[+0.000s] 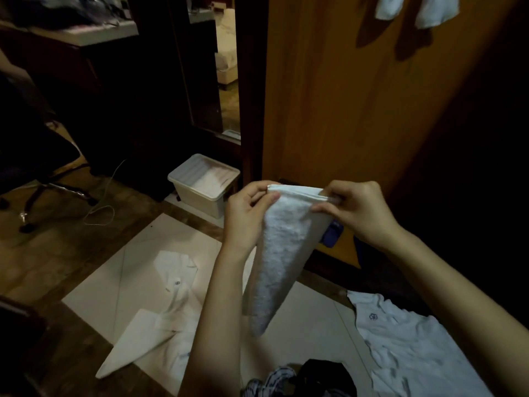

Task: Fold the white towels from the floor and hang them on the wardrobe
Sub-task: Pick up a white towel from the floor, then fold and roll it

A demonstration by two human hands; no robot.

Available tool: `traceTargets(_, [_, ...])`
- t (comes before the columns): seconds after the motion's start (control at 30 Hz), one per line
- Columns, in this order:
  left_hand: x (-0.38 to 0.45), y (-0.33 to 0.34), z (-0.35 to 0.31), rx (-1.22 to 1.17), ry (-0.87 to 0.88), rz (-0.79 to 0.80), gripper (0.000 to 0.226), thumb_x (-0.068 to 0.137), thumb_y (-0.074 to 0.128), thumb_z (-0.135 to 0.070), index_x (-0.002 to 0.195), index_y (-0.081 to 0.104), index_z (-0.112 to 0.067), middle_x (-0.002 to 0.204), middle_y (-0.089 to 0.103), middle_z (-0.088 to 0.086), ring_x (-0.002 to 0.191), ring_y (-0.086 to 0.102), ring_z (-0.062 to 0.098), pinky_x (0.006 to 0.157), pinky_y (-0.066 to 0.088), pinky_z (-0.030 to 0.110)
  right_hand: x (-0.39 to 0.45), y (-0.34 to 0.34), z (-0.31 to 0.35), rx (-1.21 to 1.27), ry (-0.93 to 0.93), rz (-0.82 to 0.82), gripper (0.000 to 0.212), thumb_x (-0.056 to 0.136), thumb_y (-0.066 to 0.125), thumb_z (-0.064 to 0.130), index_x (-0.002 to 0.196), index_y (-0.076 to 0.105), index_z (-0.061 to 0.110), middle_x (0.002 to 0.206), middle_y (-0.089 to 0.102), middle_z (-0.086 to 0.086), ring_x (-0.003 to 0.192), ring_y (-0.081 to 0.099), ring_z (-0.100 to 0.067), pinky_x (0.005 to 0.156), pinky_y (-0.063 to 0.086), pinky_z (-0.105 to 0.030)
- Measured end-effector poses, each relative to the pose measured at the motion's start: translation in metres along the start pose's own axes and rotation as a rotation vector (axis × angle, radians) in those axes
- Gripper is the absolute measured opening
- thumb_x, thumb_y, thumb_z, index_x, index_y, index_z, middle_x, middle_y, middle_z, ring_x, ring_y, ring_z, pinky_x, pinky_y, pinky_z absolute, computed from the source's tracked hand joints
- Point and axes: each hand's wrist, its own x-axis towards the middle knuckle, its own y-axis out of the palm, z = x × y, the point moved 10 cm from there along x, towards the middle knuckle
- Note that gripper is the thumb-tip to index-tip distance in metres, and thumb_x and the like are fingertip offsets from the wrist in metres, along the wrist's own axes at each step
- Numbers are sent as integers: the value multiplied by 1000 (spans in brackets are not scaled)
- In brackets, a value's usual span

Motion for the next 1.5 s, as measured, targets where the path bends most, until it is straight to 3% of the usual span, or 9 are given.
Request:
traceTargets(0.3, [-1, 7, 14, -75, -104, 52, 17, 91, 56, -3, 96, 65, -17, 92, 69, 5, 75, 68, 13, 54, 54, 19, -16, -3, 30, -276, -194, 65, 41, 91, 58, 32, 129, 47, 19, 92, 65, -3, 74, 63, -19, 58, 52, -30])
traceTargets(0.5, [-8, 35, 17, -70, -130, 142, 19, 93, 53, -3, 98, 63, -18, 95, 69, -3, 90, 69, 7, 68, 54, 16, -42, 18, 47, -485, -493, 363, 30, 83, 66, 21, 112, 64, 17, 76, 61, 2, 65, 55, -14, 50, 40, -22])
traceTargets(0.63, [-9, 40, 17, -95, -135, 174, 18, 93, 53, -3, 98, 63, -17, 96, 69, 0, 91, 69, 9, 68, 54, 17, -46, 19, 22, -454, -269, 524, 59, 78, 66, 49, 130, 50, 26, 108, 60, 7, 96, 55, -9, 77, 46, -23])
traceTargets(0.73, [-10, 40, 16, -141, -145, 186, 17, 92, 53, -2, 97, 63, -15, 91, 70, -3, 89, 70, 10, 68, 55, 18, -43, 13, 0, -267, -32, 437, 51, 80, 56, 60, 124, 50, 34, 117, 58, 11, 105, 57, -7, 84, 51, -28])
traceTargets(0.87, [-9, 40, 11, -179, -140, 174, 17, 92, 52, -1, 97, 63, -13, 84, 73, -5, 85, 70, 11, 66, 55, 17, -43, -3, -33, 469, 284, -50, 69, 73, 77, 30, 130, 39, 34, 105, 65, 10, 98, 64, -9, 81, 55, -25])
traceTargets(0.93, [-8, 38, 7, -194, -120, 168, 17, 92, 52, -1, 98, 63, -13, 85, 73, -5, 85, 71, 12, 65, 55, 17, -54, 20, -52, 772, 438, -105, 78, 67, 83, 15, 130, 41, 33, 106, 67, 9, 104, 64, -9, 79, 53, -20])
traceTargets(1.17, [-5, 25, -3, -179, -75, 116, 17, 91, 54, -3, 98, 64, -14, 89, 73, -2, 88, 70, 14, 66, 55, 17, -71, 85, -54, 809, 592, -8, 51, 77, 71, 3, 110, 49, 35, 111, 58, 15, 96, 60, 12, 77, 48, -10])
traceTargets(1.33, [3, 0, -10, -128, -47, 41, 31, 77, 66, -26, 108, 62, -23, 101, 70, -2, 91, 68, 10, 67, 51, 16, -57, 80, -41, 860, 666, 142, 20, 81, 71, 15, 98, 65, 24, 100, 71, 1, 92, 68, -11, 77, 54, -22])
traceTargets(1.5, [-19, 20, 37, -340, -361, 282, 63, 54, 85, -47, 107, 68, -17, 117, 68, 3, 99, 68, 9, 77, 55, 22, -26, 53, -17, 971, 747, 255, 39, 70, 75, 24, 106, 67, 10, 100, 73, -6, 93, 70, -22, 78, 57, -32])
